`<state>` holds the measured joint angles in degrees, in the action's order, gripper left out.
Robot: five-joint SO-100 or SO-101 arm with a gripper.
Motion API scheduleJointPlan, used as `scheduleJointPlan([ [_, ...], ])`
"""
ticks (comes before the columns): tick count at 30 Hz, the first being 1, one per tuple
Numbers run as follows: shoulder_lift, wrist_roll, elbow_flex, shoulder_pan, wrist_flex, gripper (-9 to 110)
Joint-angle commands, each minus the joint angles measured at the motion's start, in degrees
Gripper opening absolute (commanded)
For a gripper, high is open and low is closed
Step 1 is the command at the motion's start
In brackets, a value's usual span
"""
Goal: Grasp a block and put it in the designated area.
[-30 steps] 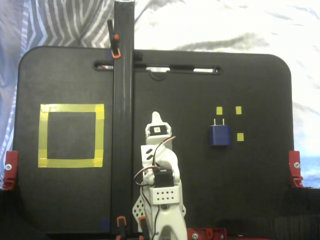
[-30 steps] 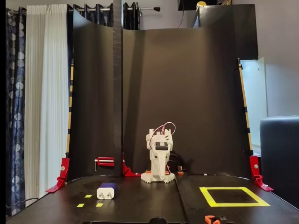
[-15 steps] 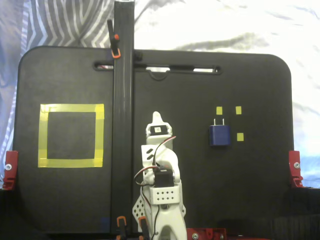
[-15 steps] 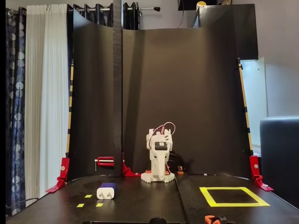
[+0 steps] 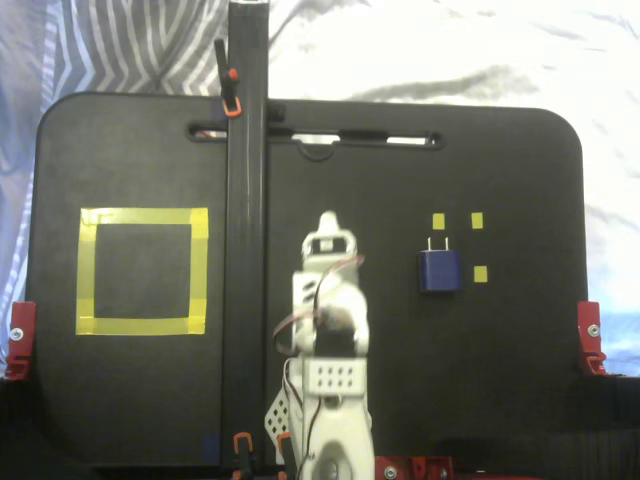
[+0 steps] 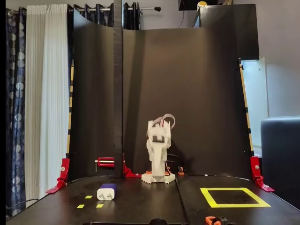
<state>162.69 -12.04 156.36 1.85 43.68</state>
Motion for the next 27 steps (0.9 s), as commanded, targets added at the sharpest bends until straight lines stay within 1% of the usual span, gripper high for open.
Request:
scheduleJointPlan([
  [1,-5.4,-5.8,-8.3,1.0,1.1,0],
  [4,-9.8,-13.0,-13.4,2.1,3.0,0],
  [11,-17.6,-34.9,-21.2,4.9,8.2,0],
  [20,-31.0,-69.1,-31.1,9.4,21.9,0],
  [27,-39.1,-89.3,-39.8,15.2,34.2,0],
])
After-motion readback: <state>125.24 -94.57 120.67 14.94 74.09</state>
